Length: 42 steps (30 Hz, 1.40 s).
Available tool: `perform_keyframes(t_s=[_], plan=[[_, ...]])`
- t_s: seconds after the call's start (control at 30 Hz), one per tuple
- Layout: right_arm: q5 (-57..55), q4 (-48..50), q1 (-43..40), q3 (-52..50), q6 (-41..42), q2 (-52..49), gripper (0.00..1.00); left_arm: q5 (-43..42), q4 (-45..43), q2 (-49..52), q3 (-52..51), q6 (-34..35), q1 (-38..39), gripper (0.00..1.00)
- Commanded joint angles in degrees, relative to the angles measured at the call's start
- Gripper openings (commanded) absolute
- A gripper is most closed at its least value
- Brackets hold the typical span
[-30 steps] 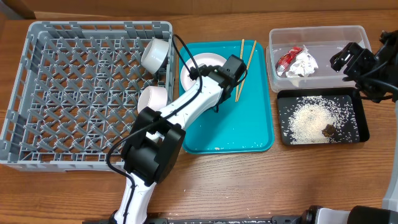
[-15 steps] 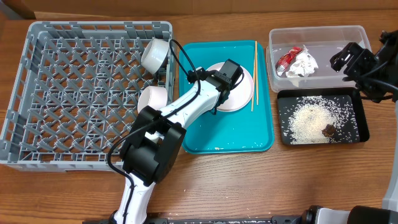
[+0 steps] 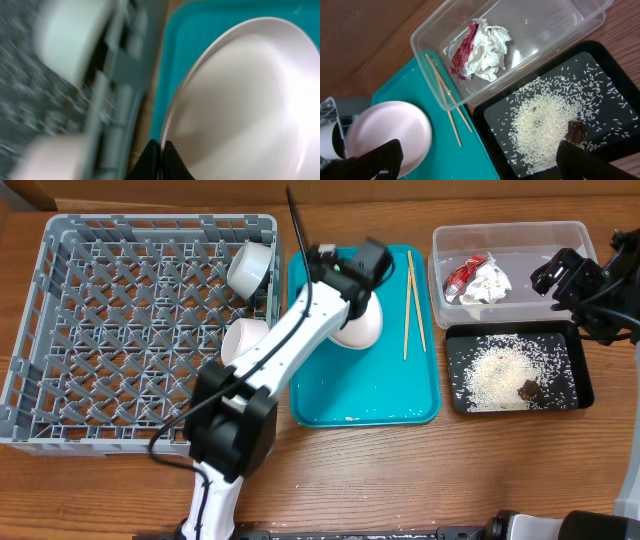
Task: Sort waste into correct bins and load items into the dishwasher
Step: 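Carry the plate left and stand it upright in the rack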
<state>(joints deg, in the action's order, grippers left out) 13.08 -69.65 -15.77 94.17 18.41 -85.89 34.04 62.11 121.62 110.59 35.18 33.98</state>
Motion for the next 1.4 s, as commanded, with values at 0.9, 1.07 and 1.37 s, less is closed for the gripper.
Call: perform_keyframes(t_s=[0.9,1.07,1.37], plan=[[-0.4,0.3,-0.2,0.8,0.3,0.3,1.0,12.4,-12.0,-8.9,6.1,-57.1,-27.8,0.04],[-0.4,0.3,-0.2,0.8,0.3,0.3,1.0,13.0,-13.3,-4.0,6.1,-57.0,-29.1,0.04],[-0.4,0.3,-0.2,0.8,0.3,0.3,1.0,16.3,-19.6,0.7,6.1,-56.8,-29.5,0.04]])
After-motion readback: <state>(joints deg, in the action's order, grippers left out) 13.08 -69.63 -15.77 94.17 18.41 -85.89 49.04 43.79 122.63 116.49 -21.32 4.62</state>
